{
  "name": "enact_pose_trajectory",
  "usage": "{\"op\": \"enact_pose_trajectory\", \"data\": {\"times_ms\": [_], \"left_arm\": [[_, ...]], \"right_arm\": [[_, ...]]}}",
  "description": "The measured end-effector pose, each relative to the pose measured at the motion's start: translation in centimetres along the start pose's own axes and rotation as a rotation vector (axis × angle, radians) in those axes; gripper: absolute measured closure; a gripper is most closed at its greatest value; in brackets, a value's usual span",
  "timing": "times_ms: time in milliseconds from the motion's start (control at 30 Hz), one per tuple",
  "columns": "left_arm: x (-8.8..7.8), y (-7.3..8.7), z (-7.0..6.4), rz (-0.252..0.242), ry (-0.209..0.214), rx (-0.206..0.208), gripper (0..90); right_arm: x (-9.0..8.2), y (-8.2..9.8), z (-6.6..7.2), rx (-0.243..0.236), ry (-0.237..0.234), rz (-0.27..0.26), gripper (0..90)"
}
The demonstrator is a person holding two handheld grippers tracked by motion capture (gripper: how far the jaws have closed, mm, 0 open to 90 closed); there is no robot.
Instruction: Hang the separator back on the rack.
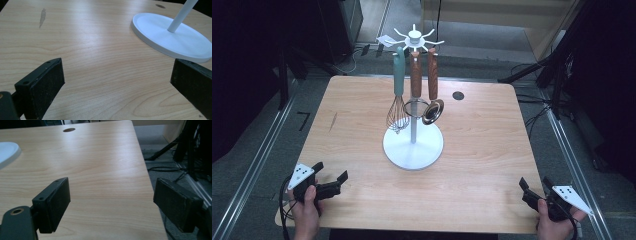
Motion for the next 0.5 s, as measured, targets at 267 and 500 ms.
{"op": "enact_pose_trajectory", "data": {"times_ms": [267,500], "left_arm": [[-0.6,0.3,-0.6,-0.059,-0.015,0.044,0.0],[-1.0,0.5,-0.6,-0.082,0.006,0.036,0.0]], "right_arm": [[-0.1,0.1,0.7,-0.018,-0.005,-0.005,15.3],[-0.2,0.2,1.6,-0.058,0.041,0.006,14.8]]}}
Point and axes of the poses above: each handheld gripper's, and its own axes: x roughly forward along the jaws, y roughly out of its underside, z roughly to its left, the point moved 2 cm from there along x, roughly forward along the jaws, and after that the axes turned 10 degrees about y, right-handed, at the moved point
